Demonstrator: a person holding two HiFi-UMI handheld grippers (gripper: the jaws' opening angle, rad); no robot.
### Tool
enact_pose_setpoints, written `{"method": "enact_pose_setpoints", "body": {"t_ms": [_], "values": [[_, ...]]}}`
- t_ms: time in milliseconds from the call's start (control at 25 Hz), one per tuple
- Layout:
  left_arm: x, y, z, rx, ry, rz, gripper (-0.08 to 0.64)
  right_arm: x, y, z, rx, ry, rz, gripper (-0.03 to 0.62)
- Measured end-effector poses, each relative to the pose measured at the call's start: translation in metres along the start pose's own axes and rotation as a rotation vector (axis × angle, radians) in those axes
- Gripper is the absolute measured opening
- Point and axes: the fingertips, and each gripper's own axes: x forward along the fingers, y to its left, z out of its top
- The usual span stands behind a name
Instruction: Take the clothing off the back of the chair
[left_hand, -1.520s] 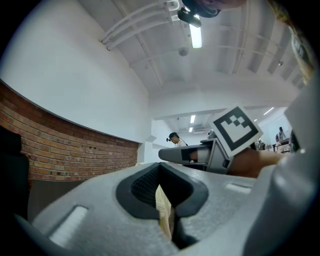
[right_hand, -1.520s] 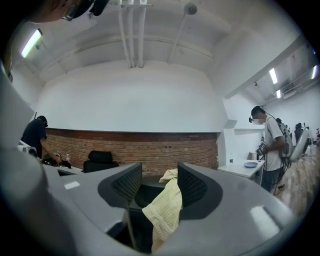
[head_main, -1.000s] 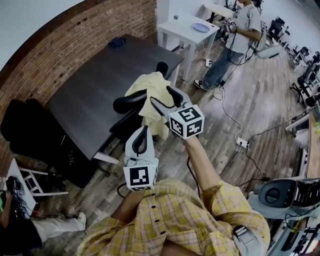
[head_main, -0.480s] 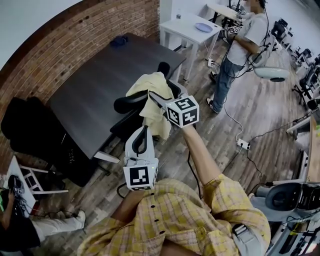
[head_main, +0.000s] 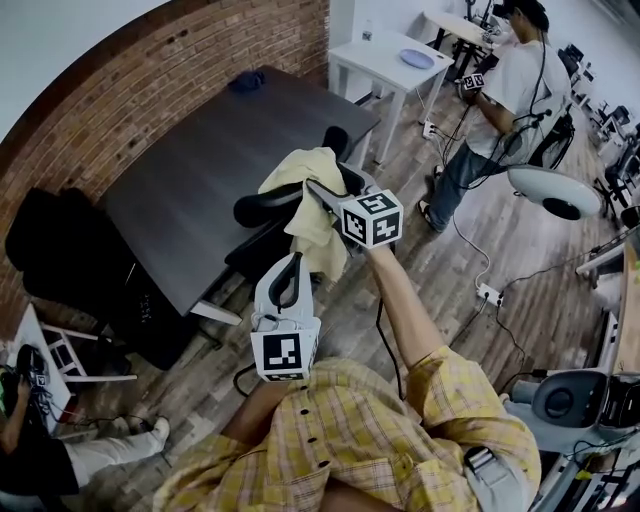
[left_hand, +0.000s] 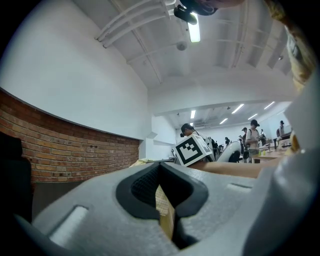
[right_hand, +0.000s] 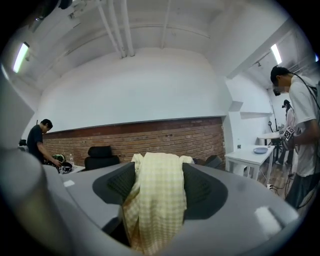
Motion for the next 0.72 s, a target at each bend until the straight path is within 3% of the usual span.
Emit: {"method": "enact_pose_setpoints", "body": {"t_ms": [320,720], "values": [[0.0007,0.0075,-0.0032,0.004,0.006,0.009,0.002,0.0033,0.0025,0.0012,0.019,0.017,0.01,0.185],[-0.0031,0.0,-0.0026,0.012,-0.006,0.002,0.0,-0.0037,0.0047,-0.0006,0.002,0.01,-0.046,0.15]]}}
